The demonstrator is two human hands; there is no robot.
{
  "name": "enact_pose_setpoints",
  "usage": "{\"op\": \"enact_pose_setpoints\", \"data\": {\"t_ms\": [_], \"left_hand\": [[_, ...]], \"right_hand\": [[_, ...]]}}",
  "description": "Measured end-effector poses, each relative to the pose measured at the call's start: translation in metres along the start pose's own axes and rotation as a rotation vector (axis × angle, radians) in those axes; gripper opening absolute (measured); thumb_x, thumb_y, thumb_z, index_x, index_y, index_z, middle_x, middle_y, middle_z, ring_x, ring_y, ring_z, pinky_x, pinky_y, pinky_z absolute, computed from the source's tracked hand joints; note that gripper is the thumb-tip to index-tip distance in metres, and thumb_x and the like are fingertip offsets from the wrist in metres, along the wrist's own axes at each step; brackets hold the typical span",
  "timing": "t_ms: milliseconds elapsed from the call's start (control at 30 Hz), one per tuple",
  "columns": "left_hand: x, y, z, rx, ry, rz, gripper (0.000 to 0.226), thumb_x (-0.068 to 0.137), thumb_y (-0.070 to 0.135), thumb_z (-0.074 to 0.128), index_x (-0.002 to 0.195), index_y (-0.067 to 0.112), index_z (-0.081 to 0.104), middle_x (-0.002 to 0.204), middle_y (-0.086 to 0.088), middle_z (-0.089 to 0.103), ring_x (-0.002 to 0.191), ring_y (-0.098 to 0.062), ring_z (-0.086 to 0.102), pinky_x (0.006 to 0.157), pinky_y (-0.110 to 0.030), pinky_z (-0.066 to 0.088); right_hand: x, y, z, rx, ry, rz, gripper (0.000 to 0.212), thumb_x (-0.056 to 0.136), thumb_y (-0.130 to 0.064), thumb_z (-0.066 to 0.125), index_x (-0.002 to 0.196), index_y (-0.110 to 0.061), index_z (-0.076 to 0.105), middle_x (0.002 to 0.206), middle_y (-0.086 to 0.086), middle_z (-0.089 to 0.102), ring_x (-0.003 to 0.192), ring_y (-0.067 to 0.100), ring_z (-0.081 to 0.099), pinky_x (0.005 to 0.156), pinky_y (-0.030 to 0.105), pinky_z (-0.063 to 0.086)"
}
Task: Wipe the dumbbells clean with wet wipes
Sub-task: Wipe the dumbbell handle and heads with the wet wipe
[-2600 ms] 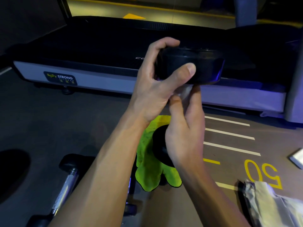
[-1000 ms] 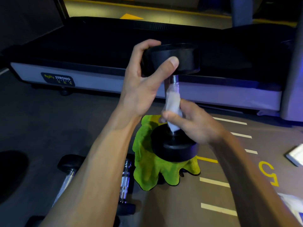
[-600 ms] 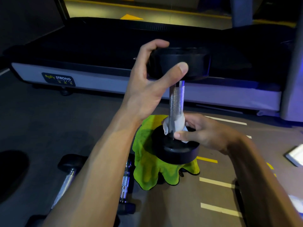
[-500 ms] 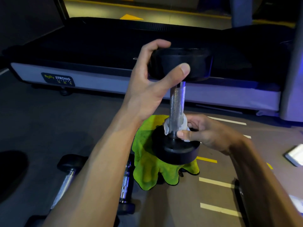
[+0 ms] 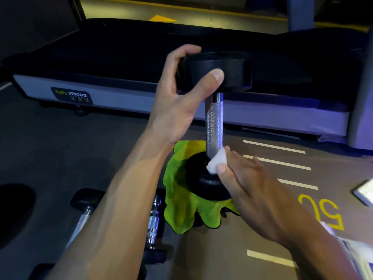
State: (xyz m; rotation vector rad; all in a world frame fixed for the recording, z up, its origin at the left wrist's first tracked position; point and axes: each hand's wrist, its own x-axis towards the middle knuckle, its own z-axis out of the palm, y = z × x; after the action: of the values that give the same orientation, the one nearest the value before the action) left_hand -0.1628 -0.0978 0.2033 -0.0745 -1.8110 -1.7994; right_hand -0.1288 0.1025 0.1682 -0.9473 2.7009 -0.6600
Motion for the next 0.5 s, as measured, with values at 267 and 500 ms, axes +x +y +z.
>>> {"op": "enact_pose_setpoints", "data": {"t_ms": [267, 500], "left_hand": [[-0.001, 0.003, 0.002, 0.019, -0.001, 0.016, 0.057, 0.085, 0.037, 0.077, 0.134, 0.016, 0.055, 0.125, 0.000, 0.063, 0.114, -0.006, 0.062, 0.102, -0.027, 0.051], [-0.003, 0.003, 0.005, 0.000, -0.015, 0.034, 0.054, 0.088, 0.030, 0.077, 0.133, 0.013, 0.054, 0.124, -0.003, 0.060, 0.112, -0.007, 0.061, 0.091, -0.023, 0.054]], "right_hand": [[0.010, 0.004, 0.002, -0.060, 0.347, 0.033, 0.016, 0.092, -0.044, 0.062, 0.084, -0.037, 0.074, 0.095, -0.013, 0.064, 0.089, 0.021, 0.054, 0.079, 0.038, 0.047], [0.019, -0.022, 0.021, -0.080, 0.312, -0.062, 0.025, 0.089, -0.046, 0.056, 0.075, -0.027, 0.065, 0.082, -0.013, 0.060, 0.085, 0.020, 0.044, 0.073, 0.041, 0.034]]}}
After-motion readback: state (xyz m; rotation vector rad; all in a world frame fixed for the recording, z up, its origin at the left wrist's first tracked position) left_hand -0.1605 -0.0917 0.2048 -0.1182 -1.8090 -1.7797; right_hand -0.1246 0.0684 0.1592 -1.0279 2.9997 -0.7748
